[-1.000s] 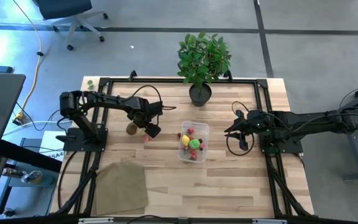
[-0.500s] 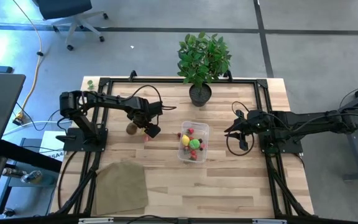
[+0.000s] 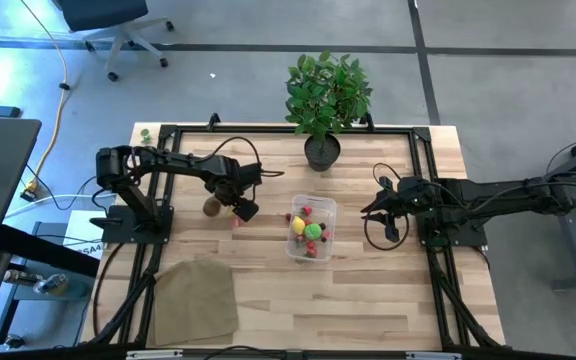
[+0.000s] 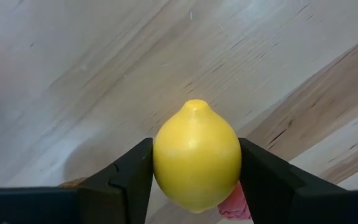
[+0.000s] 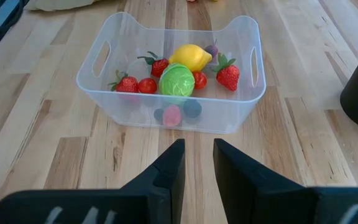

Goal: Pick and placing Produce into tupperware
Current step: Put the lemon into the transparent container

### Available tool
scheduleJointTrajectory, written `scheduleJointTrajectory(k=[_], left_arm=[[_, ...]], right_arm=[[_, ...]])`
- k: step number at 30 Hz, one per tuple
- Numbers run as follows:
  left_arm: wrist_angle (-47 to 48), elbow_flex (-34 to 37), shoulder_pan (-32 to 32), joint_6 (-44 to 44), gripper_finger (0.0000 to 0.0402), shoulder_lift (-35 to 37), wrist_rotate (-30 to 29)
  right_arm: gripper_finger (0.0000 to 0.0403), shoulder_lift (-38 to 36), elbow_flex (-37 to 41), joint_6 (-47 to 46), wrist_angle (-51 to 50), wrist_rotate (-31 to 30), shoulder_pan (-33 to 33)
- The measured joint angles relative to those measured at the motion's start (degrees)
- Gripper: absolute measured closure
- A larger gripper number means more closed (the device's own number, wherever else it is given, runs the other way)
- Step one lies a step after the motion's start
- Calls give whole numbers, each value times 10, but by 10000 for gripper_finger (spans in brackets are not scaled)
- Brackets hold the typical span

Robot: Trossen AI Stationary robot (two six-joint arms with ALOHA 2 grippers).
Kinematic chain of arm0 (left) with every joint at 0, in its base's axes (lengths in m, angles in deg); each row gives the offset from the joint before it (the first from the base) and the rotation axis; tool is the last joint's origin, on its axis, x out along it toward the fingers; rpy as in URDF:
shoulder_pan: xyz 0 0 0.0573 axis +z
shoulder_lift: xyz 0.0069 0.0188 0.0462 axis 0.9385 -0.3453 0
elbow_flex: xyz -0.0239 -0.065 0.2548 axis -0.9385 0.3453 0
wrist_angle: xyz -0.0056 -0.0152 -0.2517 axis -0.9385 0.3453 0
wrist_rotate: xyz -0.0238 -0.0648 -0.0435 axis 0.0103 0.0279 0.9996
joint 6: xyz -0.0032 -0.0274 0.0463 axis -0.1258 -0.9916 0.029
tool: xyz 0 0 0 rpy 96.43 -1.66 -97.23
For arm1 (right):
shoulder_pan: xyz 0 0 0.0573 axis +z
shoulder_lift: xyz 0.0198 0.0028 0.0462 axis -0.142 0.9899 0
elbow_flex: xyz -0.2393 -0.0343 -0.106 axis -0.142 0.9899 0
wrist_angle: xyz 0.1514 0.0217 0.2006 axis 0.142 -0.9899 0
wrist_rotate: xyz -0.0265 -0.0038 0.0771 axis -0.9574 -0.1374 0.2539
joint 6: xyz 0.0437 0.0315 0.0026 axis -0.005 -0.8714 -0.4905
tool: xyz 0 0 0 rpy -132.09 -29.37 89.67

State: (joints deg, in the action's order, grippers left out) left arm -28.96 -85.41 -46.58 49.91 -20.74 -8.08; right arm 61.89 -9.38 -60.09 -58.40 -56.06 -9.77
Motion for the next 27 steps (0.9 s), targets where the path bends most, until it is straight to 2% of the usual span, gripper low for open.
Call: scheduleJointTrajectory(k=[3,9,13,18,24,27], left_arm=[[-5,0,0,0,213,0,-2],[-11,0,0,27,182,1,-15],[-19,-1,0,29,200,6,-24],[-24,-12,0,31,216,29,-63],[-26,-27,0,77,183,83,-132],[-49,-29,0,103,182,117,-168]], right_arm=[[329,0,0,0,0,0,0],[329,0,0,0,0,0,0],[329,0,0,0,0,0,0],[329,0,0,0,0,0,0],[329,0,0,0,0,0,0],[329,0,0,0,0,0,0]])
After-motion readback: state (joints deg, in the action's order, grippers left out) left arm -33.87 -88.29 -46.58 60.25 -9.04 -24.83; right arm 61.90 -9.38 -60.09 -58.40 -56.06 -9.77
